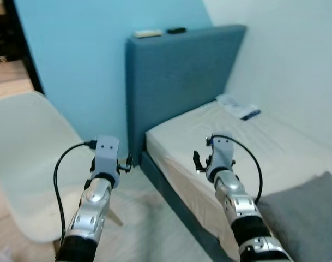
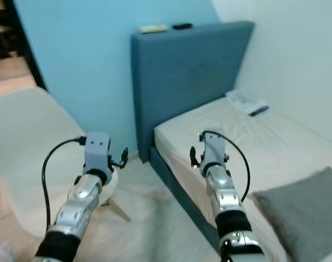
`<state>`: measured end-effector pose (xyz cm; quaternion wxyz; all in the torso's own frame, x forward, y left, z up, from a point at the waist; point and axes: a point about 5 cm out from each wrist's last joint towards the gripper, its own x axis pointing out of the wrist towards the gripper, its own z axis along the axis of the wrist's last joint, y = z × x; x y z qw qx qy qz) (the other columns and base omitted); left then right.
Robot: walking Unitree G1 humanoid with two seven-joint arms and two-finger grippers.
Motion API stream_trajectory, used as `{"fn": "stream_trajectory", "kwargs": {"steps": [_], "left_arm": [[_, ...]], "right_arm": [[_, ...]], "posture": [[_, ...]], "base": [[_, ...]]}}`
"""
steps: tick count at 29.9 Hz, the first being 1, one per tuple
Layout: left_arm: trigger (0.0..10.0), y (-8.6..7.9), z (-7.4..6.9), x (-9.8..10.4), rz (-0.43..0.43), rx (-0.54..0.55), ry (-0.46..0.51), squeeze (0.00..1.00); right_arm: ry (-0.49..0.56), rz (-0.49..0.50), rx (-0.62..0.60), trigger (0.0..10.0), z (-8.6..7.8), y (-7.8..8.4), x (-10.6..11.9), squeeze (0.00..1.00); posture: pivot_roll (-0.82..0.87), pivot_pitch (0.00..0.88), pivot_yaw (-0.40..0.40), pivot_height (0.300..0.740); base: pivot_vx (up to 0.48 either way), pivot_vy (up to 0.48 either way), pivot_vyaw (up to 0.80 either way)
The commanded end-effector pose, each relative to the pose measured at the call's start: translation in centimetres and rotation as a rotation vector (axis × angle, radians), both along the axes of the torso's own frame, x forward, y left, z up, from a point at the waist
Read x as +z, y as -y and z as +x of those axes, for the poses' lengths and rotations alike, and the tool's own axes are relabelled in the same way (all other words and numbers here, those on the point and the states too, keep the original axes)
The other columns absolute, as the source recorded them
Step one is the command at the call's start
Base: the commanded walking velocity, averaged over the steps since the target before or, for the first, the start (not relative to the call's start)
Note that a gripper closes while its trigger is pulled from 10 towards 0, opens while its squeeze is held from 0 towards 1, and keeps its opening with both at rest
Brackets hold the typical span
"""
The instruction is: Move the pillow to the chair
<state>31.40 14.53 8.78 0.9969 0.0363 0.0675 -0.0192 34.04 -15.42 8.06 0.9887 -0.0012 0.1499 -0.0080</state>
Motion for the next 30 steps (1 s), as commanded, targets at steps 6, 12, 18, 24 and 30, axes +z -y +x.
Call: {"fn": "stream_trajectory", "kwargs": {"steps": [6, 12, 18, 24, 30], "left_arm": [[10.0, 0.9, 0.3, -0.1, -0.007, -0.009, -0.006, 0.0], [10.0, 1.1, 0.1, -0.5, -0.014, -0.021, -0.016, 0.0], [10.0, 1.1, 0.3, -0.2, -0.014, -0.028, -0.006, 0.0], [10.0, 1.3, 0.3, -0.4, -0.026, -0.054, -0.013, 0.0], [10.0, 2.1, 0.2, -0.8, -0.013, -0.084, -0.041, 0.0]], "right_arm": [[-0.007, -0.01, -0.02, 10.0, 0.1, 0.8, 0.2, 0.0], [-0.013, -0.008, -0.015, 10.0, -0.1, 0.8, 0.1, 0.0], [-0.019, 0.008, -0.017, 10.0, -0.1, 0.5, 0.1, 0.0], [-0.031, 0.018, -0.021, 10.0, -0.2, 0.5, -0.1, 0.0], [-0.036, 0.024, -0.034, 10.0, -0.3, 0.8, -0.3, 0.0]], "posture": [[-0.05, 0.0, -0.037, 0.74], [-0.05, 0.0, -0.04, 0.74], [-0.04, 0.0, -0.039, 0.74], [-0.05, 0.0, -0.033, 0.74], [-0.05, 0.0, -0.037, 0.74]], "base": [[0.0, 0.0, -0.8], [0.0, 0.0, -0.8], [0.0, 0.0, -0.8], [0.0, 0.0, -0.8], [0.0, 0.0, -0.8]]}}
